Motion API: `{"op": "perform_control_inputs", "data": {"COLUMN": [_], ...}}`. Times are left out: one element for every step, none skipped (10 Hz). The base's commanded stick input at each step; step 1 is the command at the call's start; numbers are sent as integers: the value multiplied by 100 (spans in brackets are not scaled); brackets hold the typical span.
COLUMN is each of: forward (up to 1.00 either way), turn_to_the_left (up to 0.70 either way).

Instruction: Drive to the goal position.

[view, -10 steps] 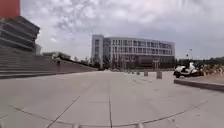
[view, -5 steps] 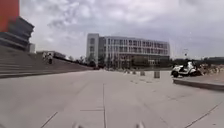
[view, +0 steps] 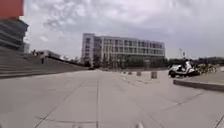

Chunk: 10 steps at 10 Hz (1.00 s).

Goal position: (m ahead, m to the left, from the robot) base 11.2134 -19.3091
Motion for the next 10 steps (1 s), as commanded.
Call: {"op": "perform_control_inputs", "data": {"forward": [70,70,70,70,70,70,70,70,70,70], "turn_to_the_left": [-14,-14,-14,-14,-14,-14,-14,-14,-14,-14]}}
